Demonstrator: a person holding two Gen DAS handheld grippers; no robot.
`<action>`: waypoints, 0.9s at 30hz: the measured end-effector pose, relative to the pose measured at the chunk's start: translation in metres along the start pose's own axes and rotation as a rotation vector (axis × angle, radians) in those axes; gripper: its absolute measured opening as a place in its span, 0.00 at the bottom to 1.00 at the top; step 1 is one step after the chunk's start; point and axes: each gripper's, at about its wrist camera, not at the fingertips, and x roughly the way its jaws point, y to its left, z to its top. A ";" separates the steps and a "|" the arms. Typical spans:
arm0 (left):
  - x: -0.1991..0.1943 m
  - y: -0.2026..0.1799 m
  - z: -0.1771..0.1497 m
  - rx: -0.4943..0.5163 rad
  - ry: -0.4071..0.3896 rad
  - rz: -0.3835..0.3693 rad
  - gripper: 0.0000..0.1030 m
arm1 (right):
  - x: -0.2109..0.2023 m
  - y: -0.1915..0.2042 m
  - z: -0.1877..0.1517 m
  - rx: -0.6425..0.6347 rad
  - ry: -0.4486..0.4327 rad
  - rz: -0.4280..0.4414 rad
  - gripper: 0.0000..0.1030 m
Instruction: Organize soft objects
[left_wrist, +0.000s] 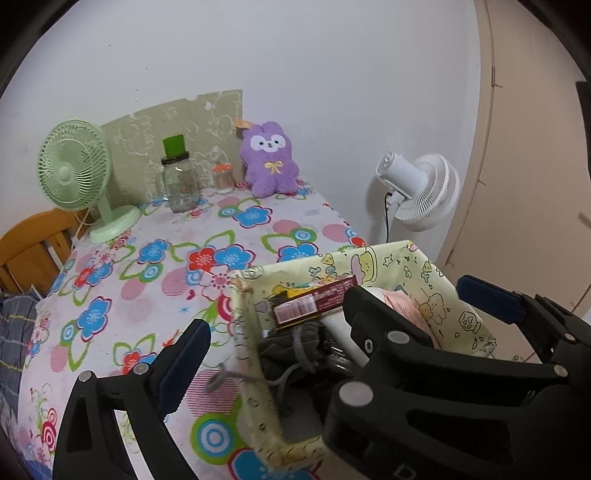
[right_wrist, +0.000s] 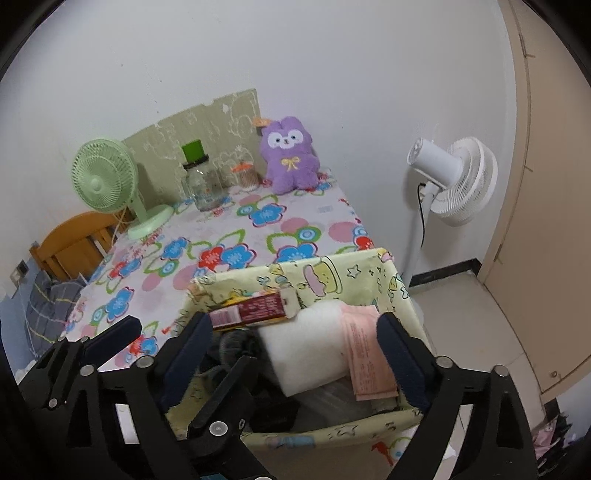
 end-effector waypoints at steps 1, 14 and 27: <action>-0.003 0.002 0.000 -0.002 -0.006 0.002 0.96 | -0.004 0.002 0.000 0.000 -0.011 -0.001 0.95; -0.055 0.029 -0.008 -0.007 -0.112 0.056 1.00 | -0.047 0.047 -0.005 -0.066 -0.103 0.006 0.98; -0.105 0.067 -0.016 -0.042 -0.193 0.100 1.00 | -0.086 0.097 -0.010 -0.105 -0.177 0.019 1.00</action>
